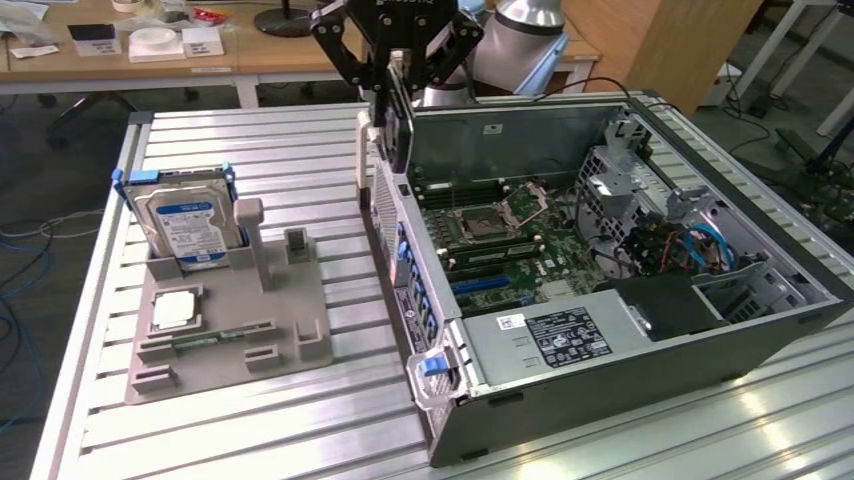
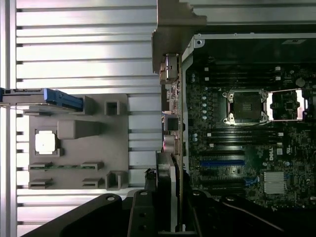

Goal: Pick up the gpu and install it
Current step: 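Pick up the gpu and move the gpu toward the slot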

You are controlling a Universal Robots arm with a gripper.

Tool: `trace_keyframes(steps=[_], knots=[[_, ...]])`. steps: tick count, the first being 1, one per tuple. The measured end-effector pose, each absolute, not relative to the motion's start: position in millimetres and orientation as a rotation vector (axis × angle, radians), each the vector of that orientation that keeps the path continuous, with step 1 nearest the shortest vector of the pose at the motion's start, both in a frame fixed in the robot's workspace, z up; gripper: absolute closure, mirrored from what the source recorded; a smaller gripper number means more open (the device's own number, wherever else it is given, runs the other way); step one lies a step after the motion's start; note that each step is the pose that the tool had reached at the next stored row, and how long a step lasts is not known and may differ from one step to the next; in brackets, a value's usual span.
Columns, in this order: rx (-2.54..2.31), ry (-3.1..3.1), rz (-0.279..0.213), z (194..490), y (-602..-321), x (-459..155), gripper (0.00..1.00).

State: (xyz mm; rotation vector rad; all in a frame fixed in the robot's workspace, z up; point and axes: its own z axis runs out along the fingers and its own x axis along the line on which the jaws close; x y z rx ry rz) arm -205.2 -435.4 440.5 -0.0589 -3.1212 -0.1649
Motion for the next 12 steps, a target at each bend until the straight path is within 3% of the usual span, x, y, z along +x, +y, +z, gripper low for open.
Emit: trace_keyframes(steps=[12], knots=[[-0.059,-3.121,-0.165,440,-435,-183,0.72]])
